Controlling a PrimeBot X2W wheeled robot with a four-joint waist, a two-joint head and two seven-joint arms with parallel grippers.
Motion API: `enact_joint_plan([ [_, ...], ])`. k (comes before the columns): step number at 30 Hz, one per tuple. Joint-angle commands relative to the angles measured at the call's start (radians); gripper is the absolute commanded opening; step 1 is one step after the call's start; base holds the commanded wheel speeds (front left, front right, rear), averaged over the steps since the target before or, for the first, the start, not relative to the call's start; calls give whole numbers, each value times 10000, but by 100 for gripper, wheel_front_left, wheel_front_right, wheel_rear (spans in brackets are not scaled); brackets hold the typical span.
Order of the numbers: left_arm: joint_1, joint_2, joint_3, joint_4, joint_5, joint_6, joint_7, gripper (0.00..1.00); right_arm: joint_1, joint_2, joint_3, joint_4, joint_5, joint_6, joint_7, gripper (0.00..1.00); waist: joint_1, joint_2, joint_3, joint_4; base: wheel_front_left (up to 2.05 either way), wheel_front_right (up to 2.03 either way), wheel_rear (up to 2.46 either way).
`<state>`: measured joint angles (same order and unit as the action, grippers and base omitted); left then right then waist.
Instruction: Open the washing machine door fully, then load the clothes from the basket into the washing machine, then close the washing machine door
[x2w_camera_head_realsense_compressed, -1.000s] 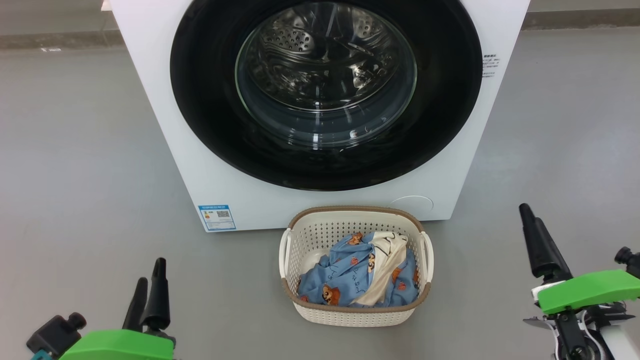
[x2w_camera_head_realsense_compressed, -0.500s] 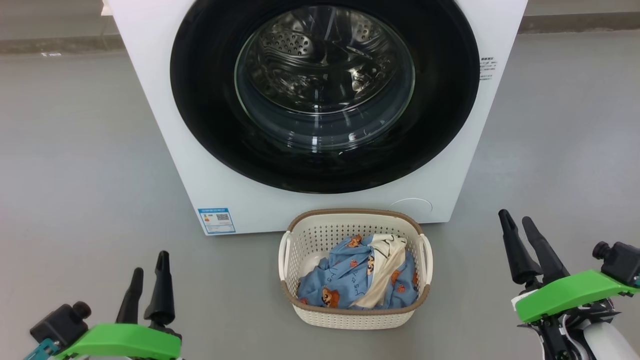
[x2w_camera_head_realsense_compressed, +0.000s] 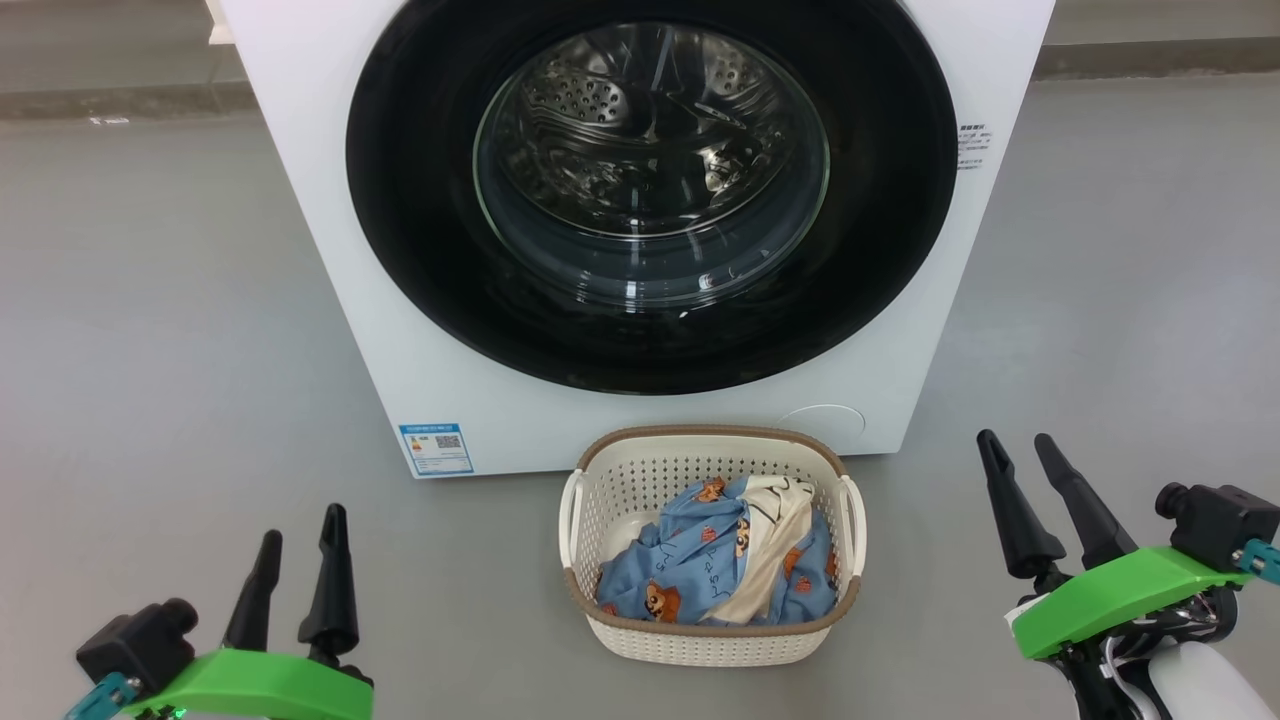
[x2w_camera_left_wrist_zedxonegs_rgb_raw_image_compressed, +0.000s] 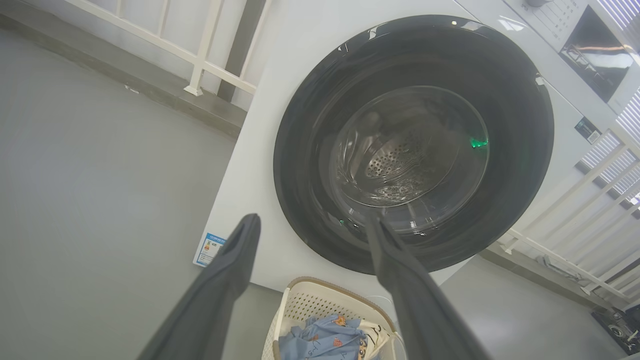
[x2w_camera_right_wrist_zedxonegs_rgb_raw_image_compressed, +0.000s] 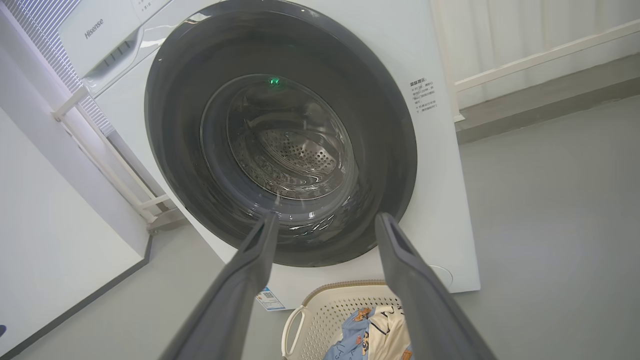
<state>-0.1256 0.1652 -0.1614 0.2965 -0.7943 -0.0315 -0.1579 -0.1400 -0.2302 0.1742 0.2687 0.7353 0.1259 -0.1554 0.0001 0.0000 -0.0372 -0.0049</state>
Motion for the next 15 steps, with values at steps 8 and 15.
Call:
enact_joint_plan([
  [8,-668,368,6,-132,937,203,-334,100,-621,-426,496,-288,-884,42,-353,100,0,0,-12,8,0,0,0],
  [15,-765,530,-159,-144,1541,243,-539,100,-707,-641,781,-334,-1418,44,-560,100,0,0,-23,-16,0,0,0],
])
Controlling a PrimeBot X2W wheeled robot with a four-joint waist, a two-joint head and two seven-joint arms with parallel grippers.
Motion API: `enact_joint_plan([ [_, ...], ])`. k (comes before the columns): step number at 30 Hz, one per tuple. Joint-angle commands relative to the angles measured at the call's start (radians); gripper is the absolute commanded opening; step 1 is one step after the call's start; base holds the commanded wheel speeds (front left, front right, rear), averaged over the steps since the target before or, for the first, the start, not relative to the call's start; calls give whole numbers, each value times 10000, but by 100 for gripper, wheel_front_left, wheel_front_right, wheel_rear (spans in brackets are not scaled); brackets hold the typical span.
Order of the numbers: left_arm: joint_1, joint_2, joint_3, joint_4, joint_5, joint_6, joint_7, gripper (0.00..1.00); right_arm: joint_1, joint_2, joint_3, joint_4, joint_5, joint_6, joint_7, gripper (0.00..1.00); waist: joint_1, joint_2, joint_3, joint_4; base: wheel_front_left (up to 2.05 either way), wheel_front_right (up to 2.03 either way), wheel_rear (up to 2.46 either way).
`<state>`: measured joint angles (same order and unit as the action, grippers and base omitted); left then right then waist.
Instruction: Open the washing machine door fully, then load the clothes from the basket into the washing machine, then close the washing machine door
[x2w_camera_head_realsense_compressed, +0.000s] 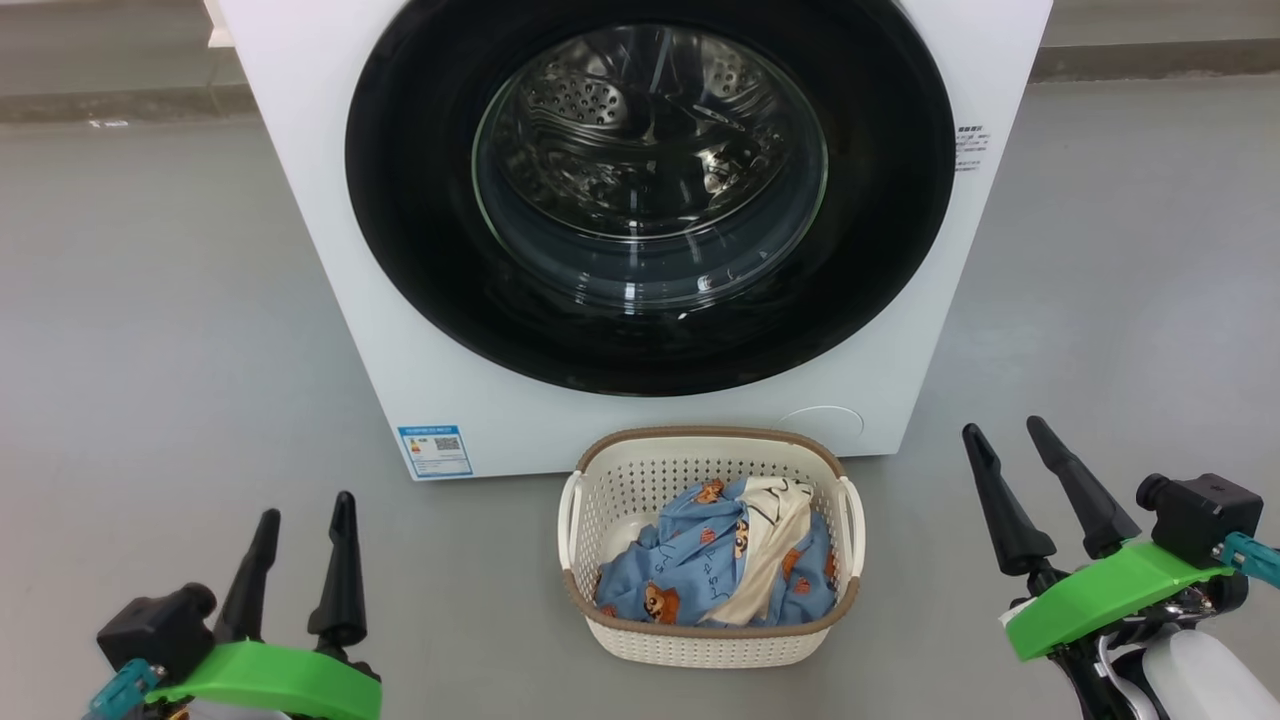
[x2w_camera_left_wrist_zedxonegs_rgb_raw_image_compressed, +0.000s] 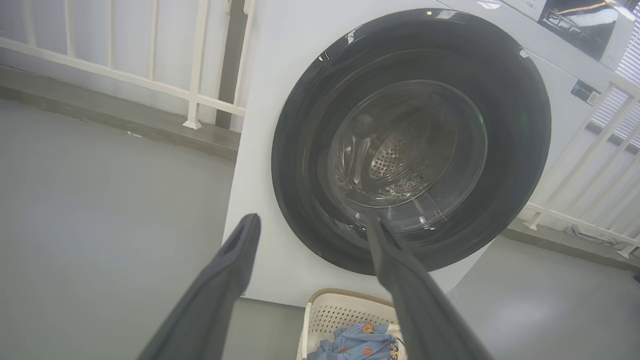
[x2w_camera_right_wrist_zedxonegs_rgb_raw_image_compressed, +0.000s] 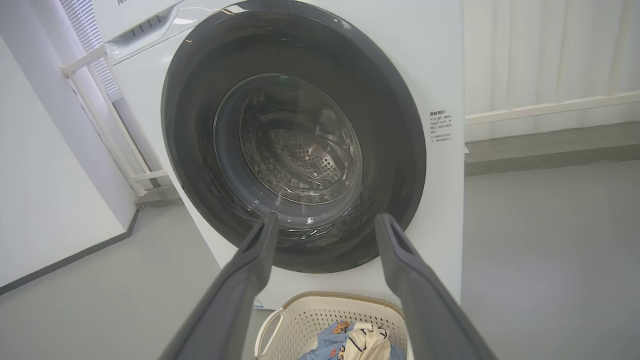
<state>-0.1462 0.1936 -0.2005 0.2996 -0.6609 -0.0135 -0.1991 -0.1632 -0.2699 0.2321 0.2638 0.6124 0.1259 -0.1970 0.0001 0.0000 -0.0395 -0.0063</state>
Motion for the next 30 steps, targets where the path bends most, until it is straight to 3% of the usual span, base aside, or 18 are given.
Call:
enact_joint_plan([
  [1,-570,269,216,-181,296,80,-156,100,-484,-278,227,-287,-277,44,-173,100,0,0,-5,-8,0,0,0],
  [17,-712,564,-41,-247,1748,356,-626,100,-593,-644,263,-428,-1952,48,-647,100,0,0,-29,-86,0,0,0],
  [30,-702,537,-10,-185,1571,362,-587,100,-493,-560,153,-474,-1992,48,-647,100,0,0,-9,-62,0,0,0],
])
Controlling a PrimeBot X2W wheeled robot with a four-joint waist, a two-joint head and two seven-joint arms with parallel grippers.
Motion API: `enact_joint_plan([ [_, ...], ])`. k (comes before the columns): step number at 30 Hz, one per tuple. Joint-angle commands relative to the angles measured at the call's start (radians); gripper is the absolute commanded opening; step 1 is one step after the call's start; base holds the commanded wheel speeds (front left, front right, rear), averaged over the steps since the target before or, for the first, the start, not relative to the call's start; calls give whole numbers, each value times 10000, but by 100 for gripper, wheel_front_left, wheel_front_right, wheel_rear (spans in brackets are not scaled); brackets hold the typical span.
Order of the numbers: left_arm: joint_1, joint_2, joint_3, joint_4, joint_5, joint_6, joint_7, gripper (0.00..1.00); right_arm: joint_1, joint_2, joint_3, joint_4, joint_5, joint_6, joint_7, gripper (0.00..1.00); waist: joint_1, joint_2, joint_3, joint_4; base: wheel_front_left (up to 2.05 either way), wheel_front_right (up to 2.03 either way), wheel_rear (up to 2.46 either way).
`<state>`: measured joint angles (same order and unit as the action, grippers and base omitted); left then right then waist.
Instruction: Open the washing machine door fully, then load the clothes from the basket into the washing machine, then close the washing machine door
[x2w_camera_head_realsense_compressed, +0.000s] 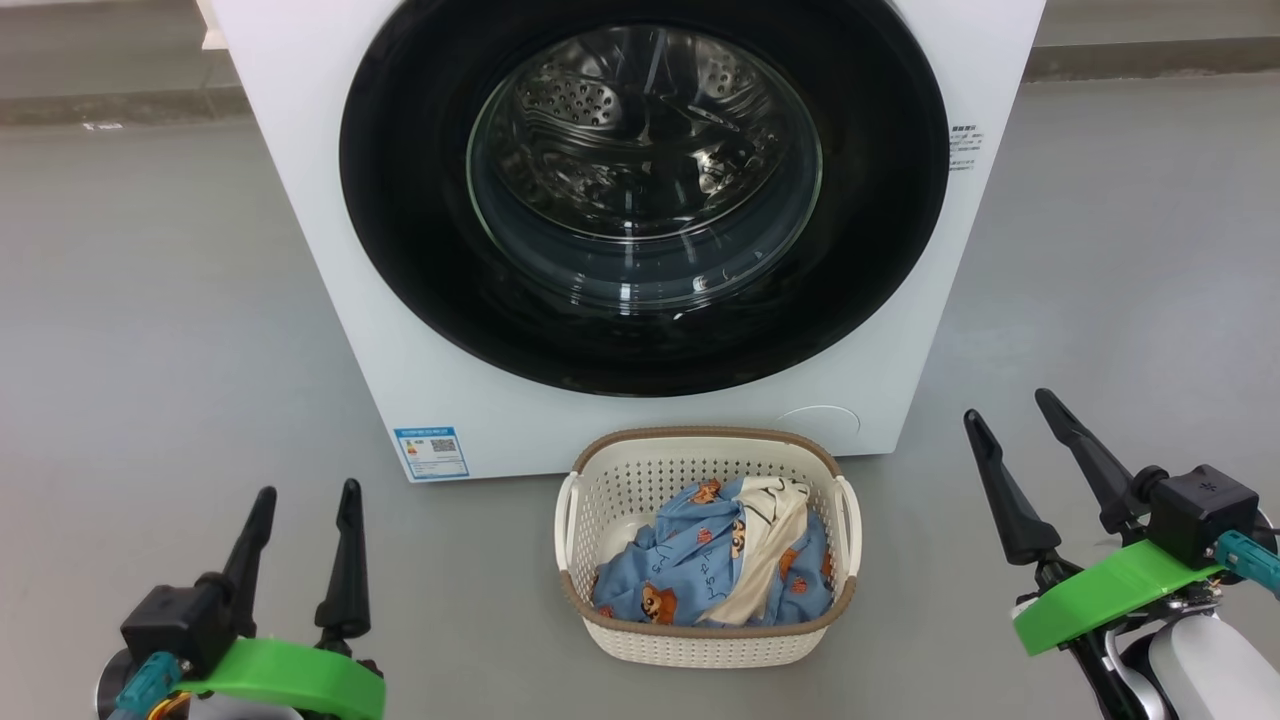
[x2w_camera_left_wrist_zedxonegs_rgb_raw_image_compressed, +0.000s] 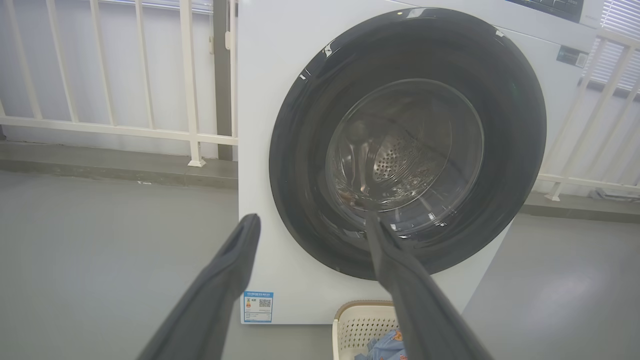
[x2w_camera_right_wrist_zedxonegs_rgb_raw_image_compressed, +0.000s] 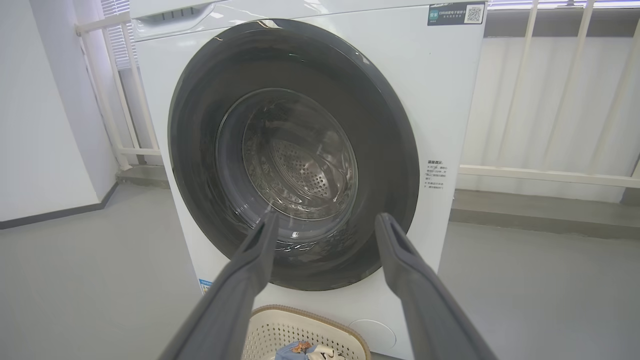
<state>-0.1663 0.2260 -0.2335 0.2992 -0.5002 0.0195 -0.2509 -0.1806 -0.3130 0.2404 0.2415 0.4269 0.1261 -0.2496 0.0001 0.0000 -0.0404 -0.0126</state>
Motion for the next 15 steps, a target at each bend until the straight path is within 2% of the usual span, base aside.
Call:
enact_joint_plan([
  [1,-500,230,309,-184,-39,30,-70,100,-314,-122,64,-261,-149,46,-122,100,0,0,3,-6,0,0,0],
  [15,-515,285,303,-182,-42,97,-81,100,-311,-82,79,-255,-136,46,-122,100,0,0,20,-51,0,0,0],
])
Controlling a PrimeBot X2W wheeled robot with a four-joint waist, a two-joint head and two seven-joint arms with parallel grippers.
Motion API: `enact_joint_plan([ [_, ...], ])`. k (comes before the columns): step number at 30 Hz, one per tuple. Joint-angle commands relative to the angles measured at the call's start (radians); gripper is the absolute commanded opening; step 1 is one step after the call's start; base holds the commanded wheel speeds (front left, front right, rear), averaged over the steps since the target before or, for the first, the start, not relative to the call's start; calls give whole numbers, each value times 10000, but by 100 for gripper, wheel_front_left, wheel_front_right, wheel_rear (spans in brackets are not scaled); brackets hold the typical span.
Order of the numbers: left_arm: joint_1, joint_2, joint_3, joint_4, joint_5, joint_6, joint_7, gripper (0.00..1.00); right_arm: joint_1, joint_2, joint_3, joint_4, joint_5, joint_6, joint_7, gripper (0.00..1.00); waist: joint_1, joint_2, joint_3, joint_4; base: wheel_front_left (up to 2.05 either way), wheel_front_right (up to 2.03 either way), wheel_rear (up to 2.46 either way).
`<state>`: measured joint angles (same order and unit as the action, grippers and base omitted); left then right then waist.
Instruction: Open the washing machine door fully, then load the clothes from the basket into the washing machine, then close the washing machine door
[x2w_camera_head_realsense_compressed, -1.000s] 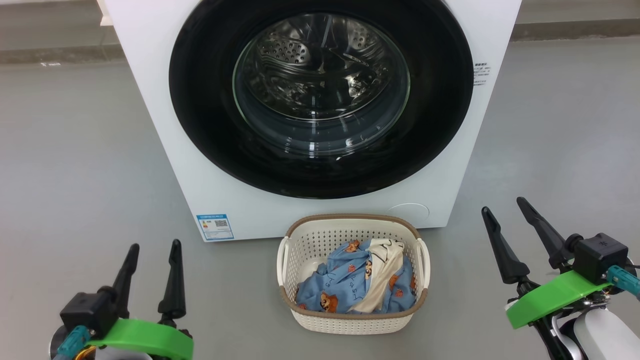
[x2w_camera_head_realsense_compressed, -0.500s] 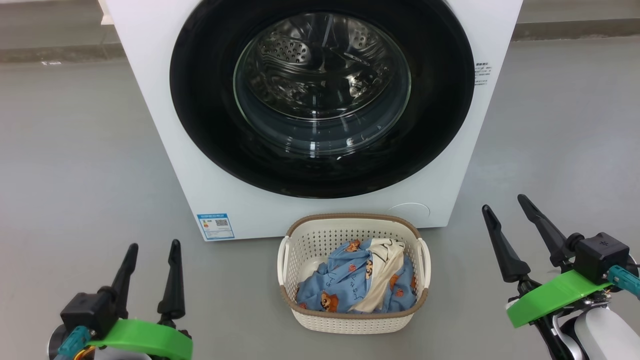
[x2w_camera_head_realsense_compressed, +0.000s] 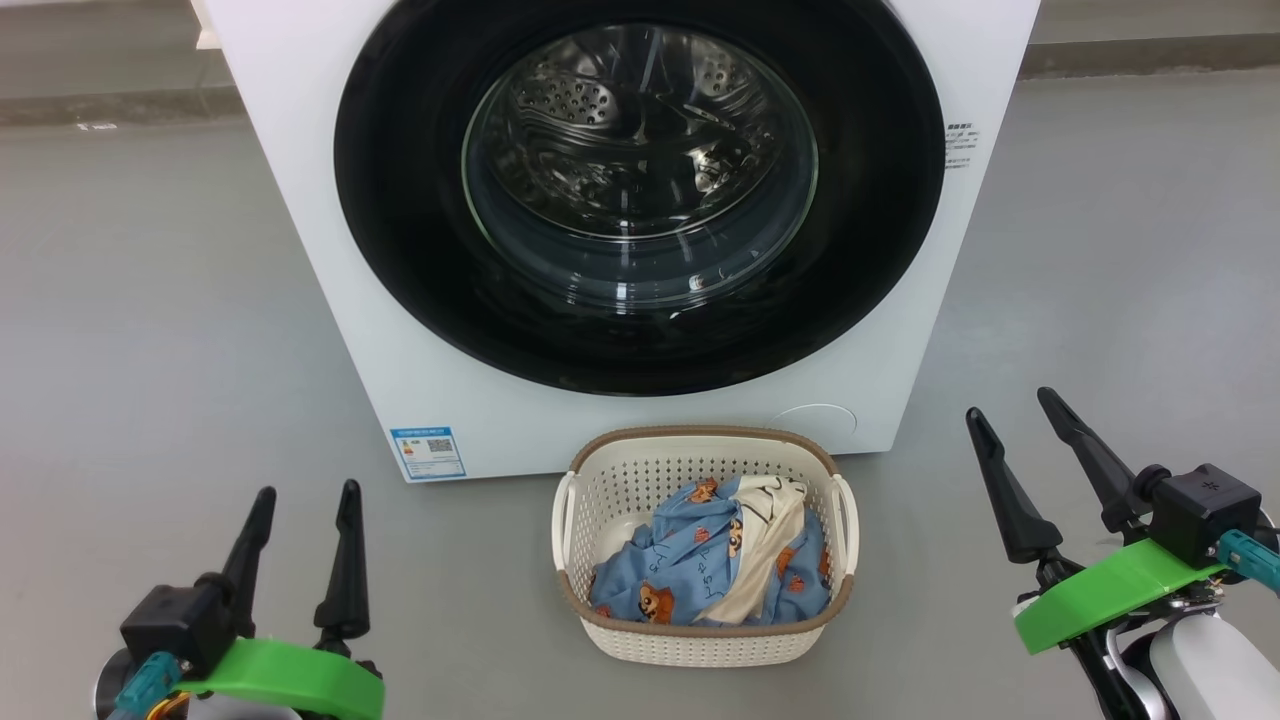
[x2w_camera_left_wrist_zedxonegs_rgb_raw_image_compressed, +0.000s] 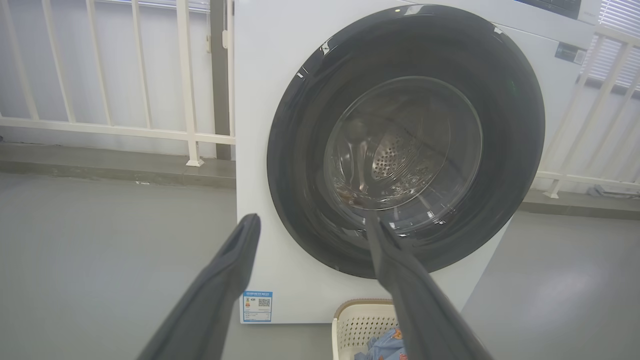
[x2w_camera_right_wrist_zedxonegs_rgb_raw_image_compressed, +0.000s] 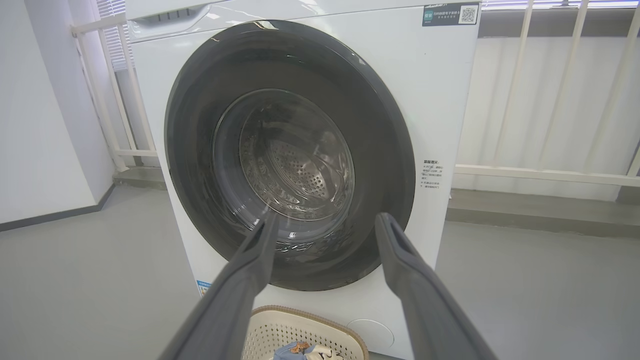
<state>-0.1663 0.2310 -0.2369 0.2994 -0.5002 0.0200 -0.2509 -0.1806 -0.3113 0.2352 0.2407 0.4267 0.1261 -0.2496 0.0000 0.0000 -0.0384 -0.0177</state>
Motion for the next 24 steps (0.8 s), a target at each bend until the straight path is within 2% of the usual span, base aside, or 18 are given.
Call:
enact_joint_plan([
  [1,-515,234,339,-184,-52,88,-82,100,-312,-97,131,-245,-132,46,-122,100,0,0,0,-2,0,0,0],
  [14,-568,281,268,-93,-3,193,-87,100,-315,-84,150,-236,-120,46,-122,100,0,0,-10,25,6,6,-12],
  [24,-584,311,177,-54,-2,242,-87,100,-366,-111,152,-212,-95,46,-122,100,0,0,-22,12,74,74,-148],
])
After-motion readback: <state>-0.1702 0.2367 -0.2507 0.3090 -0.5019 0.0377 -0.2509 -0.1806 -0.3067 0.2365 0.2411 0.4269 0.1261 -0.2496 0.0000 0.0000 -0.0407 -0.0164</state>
